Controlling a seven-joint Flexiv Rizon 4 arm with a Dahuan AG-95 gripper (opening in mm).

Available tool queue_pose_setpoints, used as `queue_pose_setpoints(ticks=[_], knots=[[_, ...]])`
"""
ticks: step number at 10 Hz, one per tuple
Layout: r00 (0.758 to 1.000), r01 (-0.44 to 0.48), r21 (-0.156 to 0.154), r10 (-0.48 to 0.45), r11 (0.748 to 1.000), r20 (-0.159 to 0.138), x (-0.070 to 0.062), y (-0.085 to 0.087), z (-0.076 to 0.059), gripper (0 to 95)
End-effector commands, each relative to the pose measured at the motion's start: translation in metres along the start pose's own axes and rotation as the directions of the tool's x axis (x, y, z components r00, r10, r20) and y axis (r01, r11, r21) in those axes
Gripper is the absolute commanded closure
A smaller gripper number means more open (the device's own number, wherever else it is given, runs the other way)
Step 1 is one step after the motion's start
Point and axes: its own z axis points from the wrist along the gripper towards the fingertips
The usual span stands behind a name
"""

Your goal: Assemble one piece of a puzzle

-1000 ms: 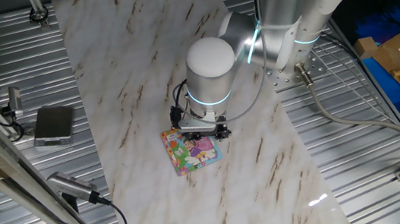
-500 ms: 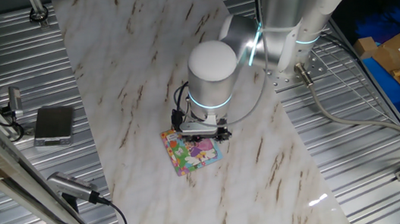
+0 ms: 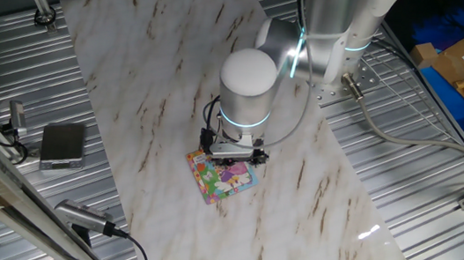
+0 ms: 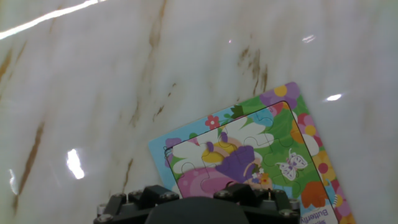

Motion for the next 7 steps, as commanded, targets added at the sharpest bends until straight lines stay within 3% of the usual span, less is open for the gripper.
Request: queue_pose_setpoints(ticks=[1,3,4,7], knots=[[1.000,0.000,-0.002,0.000,1.000,-0.006,0.0000,0.0006,-0.0040,19.0],[1.000,-0.002,-0.007,0.002,1.000,-0.006,0.0012,0.0007,-0.0076,19.0],[1.000,-0.002,-0.009,0.002,1.000,-0.006,0.0018,0.0005,-0.0081,38.0],[1.000,0.000,-0.016,0.000,1.000,-0.009,0.0073,-0.0034,-0.0137,38.0]])
